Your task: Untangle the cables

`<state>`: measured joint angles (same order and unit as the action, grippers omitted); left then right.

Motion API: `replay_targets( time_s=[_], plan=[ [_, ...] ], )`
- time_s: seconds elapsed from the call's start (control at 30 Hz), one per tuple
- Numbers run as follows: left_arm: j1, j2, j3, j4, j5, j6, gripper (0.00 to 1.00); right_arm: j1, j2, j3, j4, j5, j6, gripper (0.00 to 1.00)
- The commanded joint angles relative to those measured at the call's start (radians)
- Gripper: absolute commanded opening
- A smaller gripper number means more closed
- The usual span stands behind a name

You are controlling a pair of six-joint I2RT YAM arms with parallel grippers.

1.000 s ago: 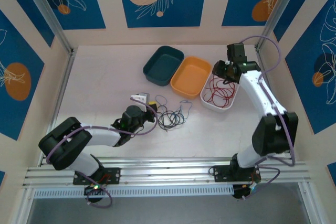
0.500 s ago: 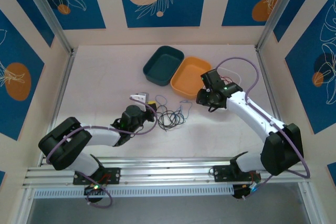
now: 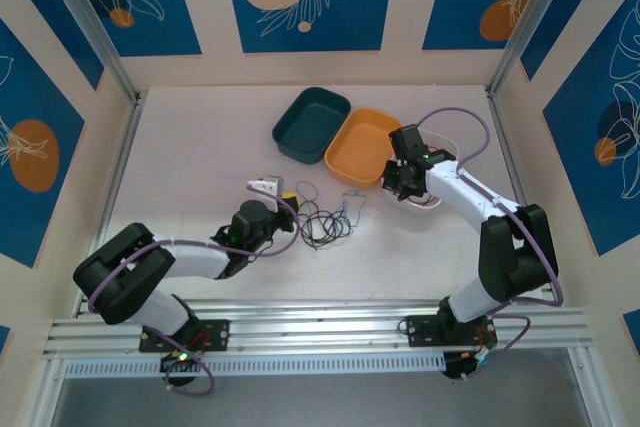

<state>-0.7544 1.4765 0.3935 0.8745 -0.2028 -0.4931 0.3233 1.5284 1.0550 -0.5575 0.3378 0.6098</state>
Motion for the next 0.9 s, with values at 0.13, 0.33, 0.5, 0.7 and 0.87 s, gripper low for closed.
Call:
replay_targets(
  time_s=[0.13, 0.33, 0.5, 0.7, 0.87],
  plan=[
    [0.011, 0.020, 0.010, 0.026, 0.016, -0.013, 0.00, -0.085, -0.029, 0.028, 0.002, -0.056, 0.039, 0.00],
    [0.012, 0.016, 0.011, 0.022, 0.015, -0.011, 0.00, -0.223, -0.036, -0.026, -0.035, -0.152, 0.115, 0.00],
    [0.012, 0.018, 0.011, 0.018, 0.019, -0.012, 0.00, -0.272, 0.029, -0.019, -0.031, -0.197, 0.097, 0.00],
    [0.012, 0.019, 0.013, 0.015, 0.020, -0.013, 0.00, -0.265, 0.164, 0.075, -0.055, -0.218, 0.059, 0.00],
    [0.012, 0.019, 0.013, 0.011, 0.022, -0.013, 0.00, -0.233, 0.223, 0.146, -0.091, -0.204, 0.034, 0.00]
  ],
)
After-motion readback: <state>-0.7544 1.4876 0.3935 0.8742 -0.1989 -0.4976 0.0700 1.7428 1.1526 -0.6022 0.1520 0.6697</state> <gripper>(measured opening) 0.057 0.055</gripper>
